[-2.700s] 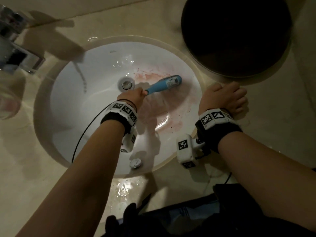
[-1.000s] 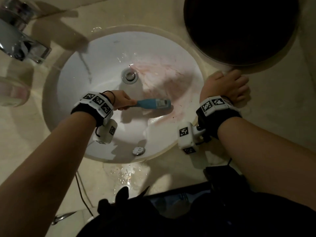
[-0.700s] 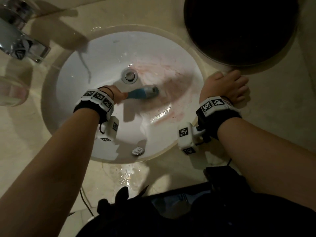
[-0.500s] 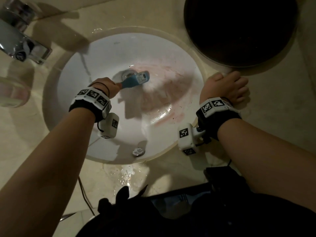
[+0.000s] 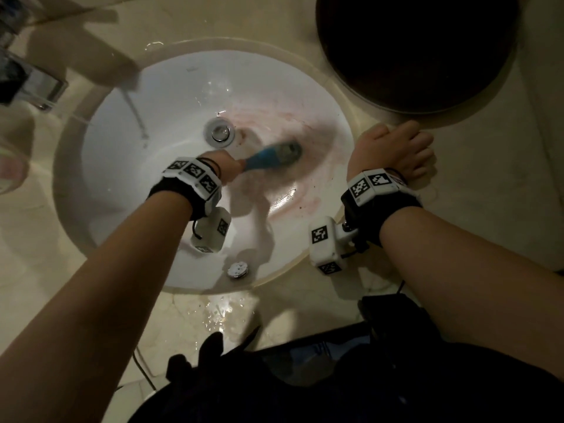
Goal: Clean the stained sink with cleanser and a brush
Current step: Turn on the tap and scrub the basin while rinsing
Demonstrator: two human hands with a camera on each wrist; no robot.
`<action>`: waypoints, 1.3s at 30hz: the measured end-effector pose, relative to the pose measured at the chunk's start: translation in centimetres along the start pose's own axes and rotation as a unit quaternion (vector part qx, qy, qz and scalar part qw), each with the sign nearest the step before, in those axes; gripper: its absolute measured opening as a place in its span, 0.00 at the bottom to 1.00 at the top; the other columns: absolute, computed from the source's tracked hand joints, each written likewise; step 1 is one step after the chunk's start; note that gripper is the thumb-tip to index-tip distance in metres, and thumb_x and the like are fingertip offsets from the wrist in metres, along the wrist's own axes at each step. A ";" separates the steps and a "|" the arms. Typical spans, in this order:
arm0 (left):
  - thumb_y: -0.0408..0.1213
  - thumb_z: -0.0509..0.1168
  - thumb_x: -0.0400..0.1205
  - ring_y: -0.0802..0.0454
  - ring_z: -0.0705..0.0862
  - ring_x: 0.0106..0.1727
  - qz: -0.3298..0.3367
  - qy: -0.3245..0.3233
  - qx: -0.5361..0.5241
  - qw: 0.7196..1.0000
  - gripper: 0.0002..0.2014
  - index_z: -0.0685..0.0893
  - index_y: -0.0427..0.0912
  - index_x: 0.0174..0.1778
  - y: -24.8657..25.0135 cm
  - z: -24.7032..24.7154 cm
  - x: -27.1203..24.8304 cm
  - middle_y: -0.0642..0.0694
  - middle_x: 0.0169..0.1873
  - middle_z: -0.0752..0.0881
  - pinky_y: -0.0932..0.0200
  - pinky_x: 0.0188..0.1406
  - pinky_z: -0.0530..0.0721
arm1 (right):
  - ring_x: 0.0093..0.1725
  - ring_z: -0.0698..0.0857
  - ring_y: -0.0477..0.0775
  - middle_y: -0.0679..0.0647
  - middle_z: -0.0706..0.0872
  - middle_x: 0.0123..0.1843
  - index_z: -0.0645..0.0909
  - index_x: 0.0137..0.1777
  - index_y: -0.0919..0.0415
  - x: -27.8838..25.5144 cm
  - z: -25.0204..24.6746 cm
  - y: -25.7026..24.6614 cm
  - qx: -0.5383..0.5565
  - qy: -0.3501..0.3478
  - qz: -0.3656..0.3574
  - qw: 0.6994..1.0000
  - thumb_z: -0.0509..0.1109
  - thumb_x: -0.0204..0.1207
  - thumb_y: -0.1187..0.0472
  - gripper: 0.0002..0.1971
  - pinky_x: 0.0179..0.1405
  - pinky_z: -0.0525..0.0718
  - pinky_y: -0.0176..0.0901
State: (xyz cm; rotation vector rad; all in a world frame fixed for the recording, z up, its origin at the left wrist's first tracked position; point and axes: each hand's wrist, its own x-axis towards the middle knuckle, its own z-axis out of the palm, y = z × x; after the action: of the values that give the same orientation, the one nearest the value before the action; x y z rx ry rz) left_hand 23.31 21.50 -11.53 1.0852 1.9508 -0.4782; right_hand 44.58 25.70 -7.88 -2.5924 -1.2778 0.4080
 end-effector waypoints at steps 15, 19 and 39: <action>0.46 0.54 0.86 0.55 0.67 0.15 0.084 -0.092 -0.114 0.986 0.21 0.73 0.43 0.27 2.7 -0.9 -0.2 0.47 0.22 0.72 0.72 0.11 0.63 | 0.68 0.71 0.60 0.61 0.73 0.68 0.73 0.62 0.63 0.1 0.1 -0.1 -0.001 0.006 0.006 1.000 0.55 0.76 0.57 0.18 0.61 0.65 0.51; 0.47 0.54 0.86 0.50 0.77 0.25 0.043 -0.032 -0.055 0.997 0.21 0.78 0.41 0.31 1.8 -0.2 0.6 0.43 0.28 0.79 0.64 0.25 0.74 | 0.68 0.70 0.60 0.60 0.73 0.68 0.72 0.63 0.62 0.1 0.1 -0.1 -0.007 0.004 0.004 1.000 0.54 0.77 0.57 0.18 0.61 0.65 0.51; 0.39 0.50 0.88 0.45 0.75 0.47 0.212 0.055 0.012 0.976 0.12 0.78 0.42 0.56 2.8 -1.3 1.2 0.45 0.44 0.77 0.55 0.51 0.75 | 0.68 0.70 0.59 0.59 0.72 0.69 0.72 0.64 0.62 0.2 0.1 -0.2 -0.019 0.004 0.008 1.000 0.54 0.78 0.57 0.17 0.62 0.65 0.51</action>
State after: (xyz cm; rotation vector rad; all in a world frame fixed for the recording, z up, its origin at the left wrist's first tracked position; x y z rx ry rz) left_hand 24.70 24.52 -11.54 1.5242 1.7382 -0.2107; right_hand 44.54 25.95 -7.94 -2.6350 -1.2758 0.3781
